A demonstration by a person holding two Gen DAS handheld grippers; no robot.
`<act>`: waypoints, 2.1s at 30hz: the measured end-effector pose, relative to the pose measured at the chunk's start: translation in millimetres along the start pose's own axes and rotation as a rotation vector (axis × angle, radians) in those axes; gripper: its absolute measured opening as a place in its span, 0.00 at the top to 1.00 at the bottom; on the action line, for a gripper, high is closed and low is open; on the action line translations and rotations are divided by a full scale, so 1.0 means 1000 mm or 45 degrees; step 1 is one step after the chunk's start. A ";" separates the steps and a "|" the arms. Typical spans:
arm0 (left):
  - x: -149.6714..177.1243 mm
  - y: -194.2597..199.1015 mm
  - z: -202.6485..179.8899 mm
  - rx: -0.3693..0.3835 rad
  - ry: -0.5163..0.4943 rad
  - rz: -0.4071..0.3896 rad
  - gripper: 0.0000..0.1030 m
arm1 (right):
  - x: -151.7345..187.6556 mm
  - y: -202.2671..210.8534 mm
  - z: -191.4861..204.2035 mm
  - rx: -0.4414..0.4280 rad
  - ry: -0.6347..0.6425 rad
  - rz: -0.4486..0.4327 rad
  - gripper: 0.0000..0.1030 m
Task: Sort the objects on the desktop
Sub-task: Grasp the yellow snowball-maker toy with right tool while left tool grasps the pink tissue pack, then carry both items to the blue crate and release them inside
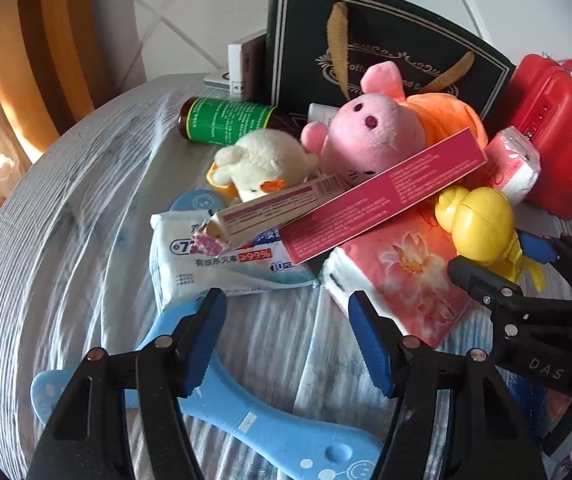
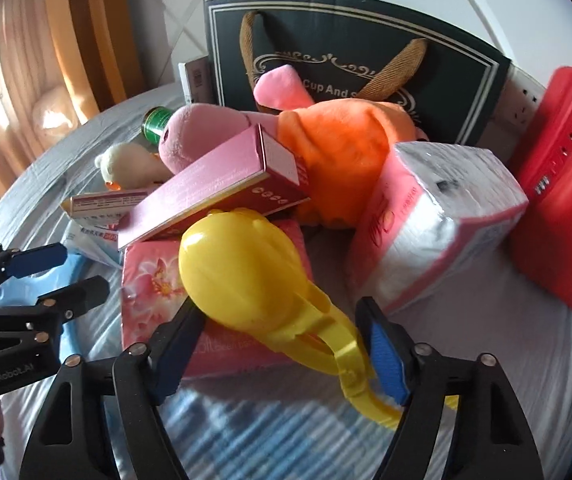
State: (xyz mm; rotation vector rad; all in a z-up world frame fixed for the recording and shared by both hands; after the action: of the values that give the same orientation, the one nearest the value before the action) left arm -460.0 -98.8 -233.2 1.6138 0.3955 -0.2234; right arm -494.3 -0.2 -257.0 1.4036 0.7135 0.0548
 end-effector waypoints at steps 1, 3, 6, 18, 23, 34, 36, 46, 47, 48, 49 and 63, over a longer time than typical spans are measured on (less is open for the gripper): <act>0.000 0.003 -0.003 0.005 -0.008 -0.007 0.39 | 0.003 0.003 -0.002 -0.004 -0.010 -0.003 0.32; -0.003 0.010 -0.012 0.029 -0.042 -0.022 0.39 | 0.010 0.016 -0.011 -0.013 -0.055 -0.032 0.49; -0.007 0.015 -0.033 0.059 -0.147 -0.027 0.39 | 0.021 0.035 -0.036 -0.032 -0.166 -0.060 0.51; -0.023 -0.036 -0.116 0.008 -0.711 0.211 0.07 | 0.066 0.084 -0.123 0.057 -0.395 -0.098 0.51; -0.026 -0.049 -0.122 -0.027 -0.685 0.226 0.03 | 0.076 0.084 -0.133 0.060 -0.434 -0.103 0.51; 0.005 0.047 -0.125 0.056 -0.521 0.021 0.18 | 0.062 0.155 -0.120 0.071 -0.415 -0.286 0.52; 0.008 0.077 -0.125 0.073 -0.482 -0.044 0.18 | 0.057 0.180 -0.113 0.085 -0.406 -0.349 0.52; 0.026 0.237 -0.135 0.124 -0.412 -0.401 0.18 | 0.087 0.330 -0.087 0.196 -0.391 -0.611 0.52; 0.032 0.255 -0.142 0.141 -0.422 -0.432 0.18 | 0.096 0.350 -0.086 0.212 -0.397 -0.640 0.52; 0.036 0.264 -0.148 0.148 -0.430 -0.453 0.18 | 0.101 0.361 -0.085 0.223 -0.404 -0.656 0.52; 0.042 0.278 -0.153 0.158 -0.441 -0.477 0.18 | 0.109 0.378 -0.085 0.234 -0.415 -0.680 0.52; 0.127 0.423 -0.311 0.409 -0.613 -0.669 0.17 | 0.227 0.579 -0.138 0.481 -0.558 -0.900 0.52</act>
State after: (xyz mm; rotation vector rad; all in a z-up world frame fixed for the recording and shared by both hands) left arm -209.6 206.1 136.0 1.6728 0.4147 -1.0974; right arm -166.9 336.6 172.4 1.3733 0.8334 -0.9541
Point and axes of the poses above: each gripper's, at about its wrist camera, not at the fingertips, and y roughly against the way its jaws point, z to its left, x to its underside, the point moved 9 cm from there along -y, roughly the way its jaws point, and after that the axes turned 10 degrees about z, right-handed, at the moved point
